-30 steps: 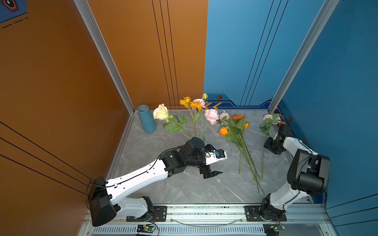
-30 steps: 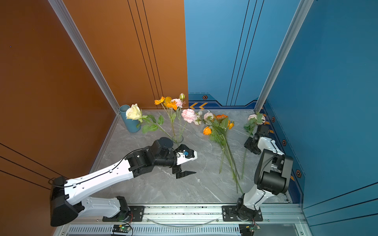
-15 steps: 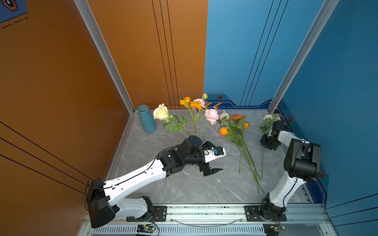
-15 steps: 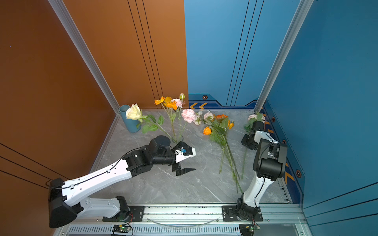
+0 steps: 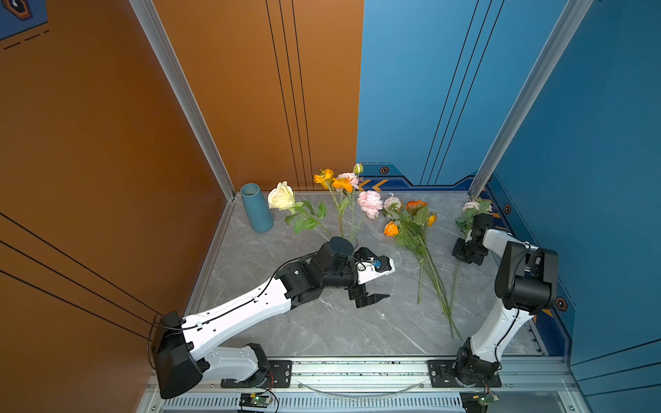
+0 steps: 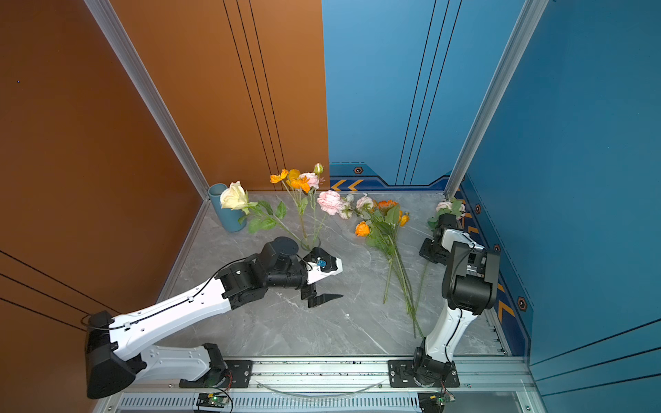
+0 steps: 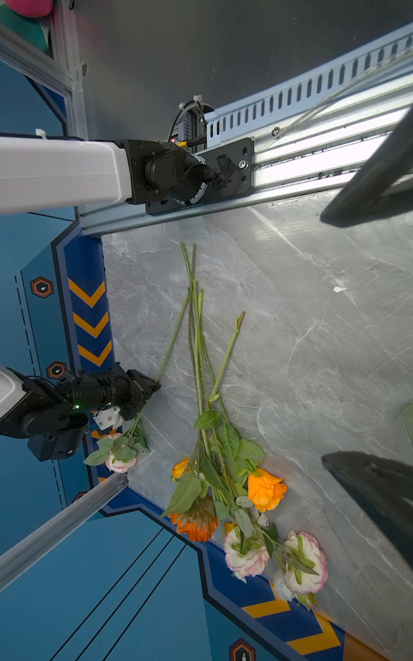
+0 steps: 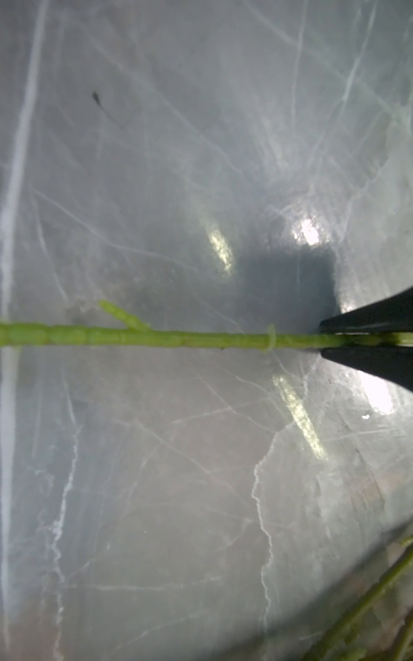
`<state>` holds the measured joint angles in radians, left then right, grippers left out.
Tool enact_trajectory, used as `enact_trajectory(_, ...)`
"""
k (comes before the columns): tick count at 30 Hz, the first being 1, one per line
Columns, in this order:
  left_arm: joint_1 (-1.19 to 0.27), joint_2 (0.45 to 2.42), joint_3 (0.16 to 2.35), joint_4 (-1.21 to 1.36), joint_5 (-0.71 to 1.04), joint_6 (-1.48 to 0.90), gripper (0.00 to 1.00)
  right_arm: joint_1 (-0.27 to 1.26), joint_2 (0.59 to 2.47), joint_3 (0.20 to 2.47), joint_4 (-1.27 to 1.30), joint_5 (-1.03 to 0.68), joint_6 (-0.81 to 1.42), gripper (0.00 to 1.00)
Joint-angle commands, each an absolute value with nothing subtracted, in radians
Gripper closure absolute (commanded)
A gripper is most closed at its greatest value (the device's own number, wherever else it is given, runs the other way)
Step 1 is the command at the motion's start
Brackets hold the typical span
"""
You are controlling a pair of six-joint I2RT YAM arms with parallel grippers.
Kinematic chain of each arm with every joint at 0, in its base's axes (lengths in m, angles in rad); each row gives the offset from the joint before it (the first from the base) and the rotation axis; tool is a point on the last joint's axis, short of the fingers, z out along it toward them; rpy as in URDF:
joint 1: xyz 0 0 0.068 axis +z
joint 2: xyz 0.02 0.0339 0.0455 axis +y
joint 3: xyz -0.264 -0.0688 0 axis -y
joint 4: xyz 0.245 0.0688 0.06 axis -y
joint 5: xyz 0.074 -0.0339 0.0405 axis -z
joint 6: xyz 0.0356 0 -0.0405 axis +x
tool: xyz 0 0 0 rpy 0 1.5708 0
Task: Arrange the flowers into the vase
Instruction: 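Reach the right gripper to the pink rose stems by the wall and close on them, then lift the pink roses and carry them over the vase with the right gripper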
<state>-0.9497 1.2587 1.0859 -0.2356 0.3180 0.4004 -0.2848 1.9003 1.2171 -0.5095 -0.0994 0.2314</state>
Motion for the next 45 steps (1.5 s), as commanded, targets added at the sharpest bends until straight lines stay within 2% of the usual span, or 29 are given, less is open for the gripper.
enact_trajectory(1, -0.942, 1.258, 1.090, -0.224, 0.342, 0.386, 0.02, -0.275, 1.878, 1.184, -0.560, -0.076, 0.202, 1.00)
enact_trajectory(10, -0.928, 1.223, 1.087, -0.197, 0.372, 0.318, 0.02, -0.222, 1.753, 1.175, -0.557, -0.085, 0.179, 1.00)
enact_trajectory(24, -0.862, 1.048, 1.056, -0.179, 0.343, 0.372, 0.02, -0.087, 1.328, 1.135, -0.515, -0.078, 0.239, 1.00)
enact_trajectory(29, -0.863, 0.938, 1.055, -0.292, 0.302, 0.383, 0.02, 0.001, 1.169, 1.082, -0.467, -0.099, 0.313, 1.00)
enact_trajectory(34, -0.868, 0.770, 0.940, -0.331, 0.229, 0.361, 0.02, 0.124, 1.021, 1.057, -0.417, 0.000, 0.350, 1.00)
enact_trajectory(39, -0.829, 0.667, 0.817, -0.320, 0.219, 0.327, 0.02, 0.236, 0.894, 0.965, -0.181, 0.109, 0.503, 1.00)
enact_trajectory(42, -0.819, 0.662, 0.820, -0.319, 0.201, 0.328, 0.02, 0.308, 0.887, 0.941, -0.041, 0.181, 0.577, 1.00)
enact_trajectory(45, -0.774, 0.673, 0.813, -0.299, 0.236, 0.300, 0.02, 0.408, 0.928, 0.990, 0.030, 0.244, 0.557, 1.00)
